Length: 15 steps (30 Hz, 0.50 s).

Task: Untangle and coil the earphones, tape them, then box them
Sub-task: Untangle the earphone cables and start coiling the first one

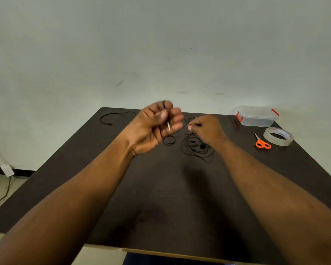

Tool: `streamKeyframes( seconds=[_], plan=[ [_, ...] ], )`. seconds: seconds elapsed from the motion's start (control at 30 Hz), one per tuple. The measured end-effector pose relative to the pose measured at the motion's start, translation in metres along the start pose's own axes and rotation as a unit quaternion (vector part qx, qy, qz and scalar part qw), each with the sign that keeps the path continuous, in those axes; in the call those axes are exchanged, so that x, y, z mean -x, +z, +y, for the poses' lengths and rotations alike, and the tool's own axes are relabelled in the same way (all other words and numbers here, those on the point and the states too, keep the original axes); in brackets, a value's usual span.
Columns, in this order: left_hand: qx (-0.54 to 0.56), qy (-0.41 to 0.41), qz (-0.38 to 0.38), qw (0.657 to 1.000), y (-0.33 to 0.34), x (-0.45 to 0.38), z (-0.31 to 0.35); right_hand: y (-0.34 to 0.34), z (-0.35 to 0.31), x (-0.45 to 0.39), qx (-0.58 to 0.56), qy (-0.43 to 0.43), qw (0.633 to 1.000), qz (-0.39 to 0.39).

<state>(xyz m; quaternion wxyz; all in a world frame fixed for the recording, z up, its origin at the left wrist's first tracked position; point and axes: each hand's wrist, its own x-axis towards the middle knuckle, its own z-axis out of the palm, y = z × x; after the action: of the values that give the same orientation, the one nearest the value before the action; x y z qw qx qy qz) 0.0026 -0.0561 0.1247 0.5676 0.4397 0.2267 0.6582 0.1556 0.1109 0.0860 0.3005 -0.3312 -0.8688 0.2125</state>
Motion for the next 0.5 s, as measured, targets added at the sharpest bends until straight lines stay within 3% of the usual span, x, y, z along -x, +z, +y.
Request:
streamKeyframes(
  seconds=[0.1, 0.23, 0.37, 0.5],
  plan=[
    [-0.056, 0.098, 0.141, 0.984, -0.007, -0.022, 0.014, 0.02, -0.011, 0.018, 0.048, -0.048, 0.992, -0.104],
    [-0.203, 0.133, 0.238, 0.94, -0.027, -0.032, 0.02, 0.015, -0.035, 0.048, -0.043, -0.063, 0.991, -0.106],
    [-0.329, 0.128, 0.219, 0.909, -0.03, -0.031, 0.01, -0.012, -0.055, 0.061, -0.118, -0.056, 0.991, -0.042],
    [-0.401, 0.073, 0.143, 0.902, -0.024, -0.027, -0.004, -0.039, -0.067, 0.055, -0.086, -0.08, 0.993, -0.019]
  ],
)
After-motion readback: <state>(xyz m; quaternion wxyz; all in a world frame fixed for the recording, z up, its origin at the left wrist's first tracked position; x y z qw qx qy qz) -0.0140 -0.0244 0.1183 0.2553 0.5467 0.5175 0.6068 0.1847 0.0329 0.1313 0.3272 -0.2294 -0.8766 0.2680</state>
